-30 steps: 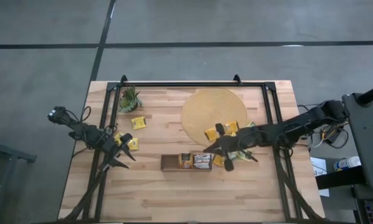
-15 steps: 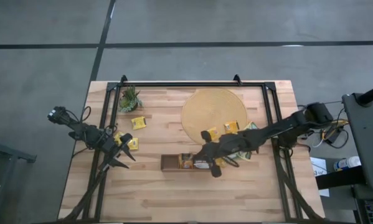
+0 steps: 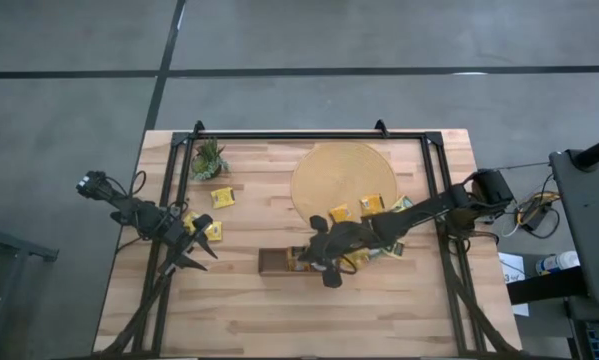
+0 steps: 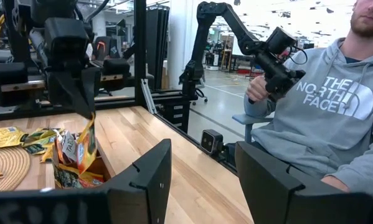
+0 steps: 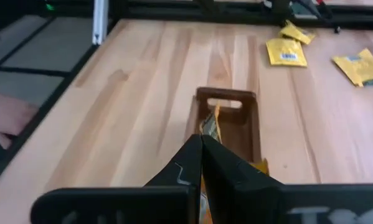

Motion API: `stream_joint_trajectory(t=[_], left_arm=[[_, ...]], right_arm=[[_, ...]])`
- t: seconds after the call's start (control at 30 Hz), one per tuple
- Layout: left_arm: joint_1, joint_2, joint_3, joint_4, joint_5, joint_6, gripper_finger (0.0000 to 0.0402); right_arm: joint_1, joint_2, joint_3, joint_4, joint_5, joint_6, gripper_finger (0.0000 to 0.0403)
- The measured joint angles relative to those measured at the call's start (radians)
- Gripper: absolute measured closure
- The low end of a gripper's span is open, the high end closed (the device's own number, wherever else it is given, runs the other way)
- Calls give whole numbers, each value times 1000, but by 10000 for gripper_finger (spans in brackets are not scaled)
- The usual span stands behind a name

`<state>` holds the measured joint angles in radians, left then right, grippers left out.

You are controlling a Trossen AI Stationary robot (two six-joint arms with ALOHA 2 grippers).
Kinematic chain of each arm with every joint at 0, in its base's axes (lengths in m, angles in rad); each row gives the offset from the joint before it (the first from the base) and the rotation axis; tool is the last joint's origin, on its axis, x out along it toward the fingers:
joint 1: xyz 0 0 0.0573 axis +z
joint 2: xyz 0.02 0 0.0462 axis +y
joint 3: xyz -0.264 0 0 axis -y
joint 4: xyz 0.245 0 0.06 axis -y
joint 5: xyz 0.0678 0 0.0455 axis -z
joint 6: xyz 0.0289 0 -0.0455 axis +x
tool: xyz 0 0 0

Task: Pick & Place Tea
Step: Put the orange tea bag into the middle section of the wooden organizer

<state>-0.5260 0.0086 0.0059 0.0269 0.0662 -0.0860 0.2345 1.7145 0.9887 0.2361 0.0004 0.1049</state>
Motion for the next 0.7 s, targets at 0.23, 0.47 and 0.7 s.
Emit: stream_joint_trajectory(t=[0.23, 0.47, 0.7], left_arm=[[0, 3, 0, 0, 0, 0, 230], [0, 3, 0, 0, 0, 0, 230], [0, 3, 0, 0, 0, 0, 230]], right_arm=[[-19, -2, 5, -63, 7, -7, 394], [-21, -2, 4, -133, 56, -12, 394], [-35, -2, 3, -203, 71, -12, 394]])
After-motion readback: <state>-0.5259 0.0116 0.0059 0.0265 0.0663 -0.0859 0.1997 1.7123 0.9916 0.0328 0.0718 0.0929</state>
